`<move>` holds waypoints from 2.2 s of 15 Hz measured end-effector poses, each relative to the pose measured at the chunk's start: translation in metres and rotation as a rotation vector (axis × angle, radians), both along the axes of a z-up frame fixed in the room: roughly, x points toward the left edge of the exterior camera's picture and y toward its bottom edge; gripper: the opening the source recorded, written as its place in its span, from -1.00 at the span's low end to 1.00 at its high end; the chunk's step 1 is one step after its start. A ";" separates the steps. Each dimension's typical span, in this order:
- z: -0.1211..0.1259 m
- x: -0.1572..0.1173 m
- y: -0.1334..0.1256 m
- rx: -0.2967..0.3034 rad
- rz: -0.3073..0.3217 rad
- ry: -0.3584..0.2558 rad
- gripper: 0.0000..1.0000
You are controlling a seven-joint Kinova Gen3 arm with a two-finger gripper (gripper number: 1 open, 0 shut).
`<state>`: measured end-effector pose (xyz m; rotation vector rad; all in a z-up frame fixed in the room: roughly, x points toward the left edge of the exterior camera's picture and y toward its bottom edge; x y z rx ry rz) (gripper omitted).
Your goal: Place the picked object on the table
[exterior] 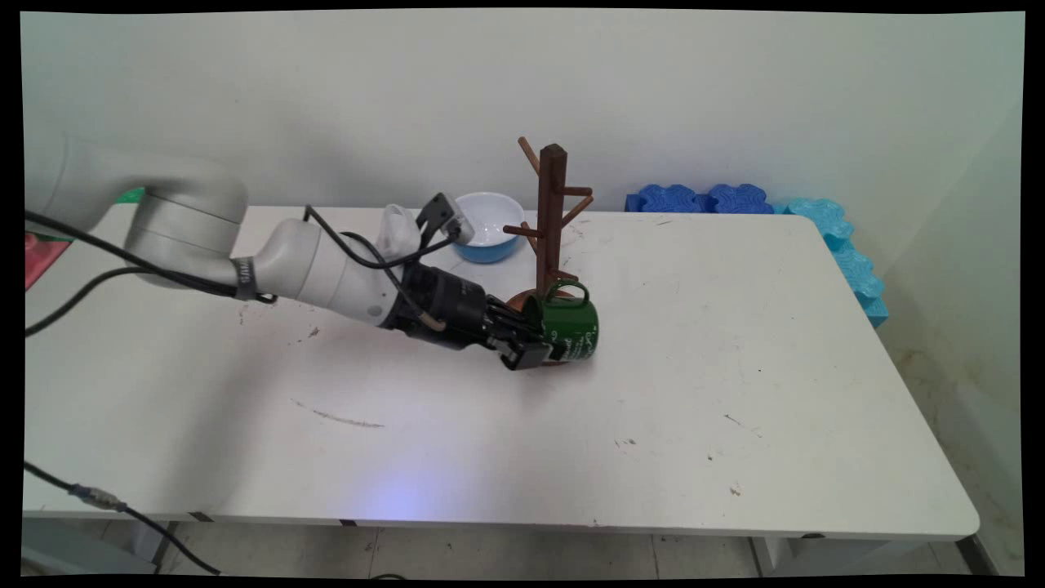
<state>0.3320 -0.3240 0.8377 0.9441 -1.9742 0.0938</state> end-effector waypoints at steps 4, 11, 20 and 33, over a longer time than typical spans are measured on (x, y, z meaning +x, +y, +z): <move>0.011 0.011 0.006 -0.015 -0.022 -0.053 -1.00; 0.035 0.045 0.020 -0.052 -0.085 -0.182 -1.00; 0.056 0.084 0.026 -0.102 -0.197 -0.380 -1.00; 0.062 0.092 0.034 -0.098 -0.297 -0.638 -1.00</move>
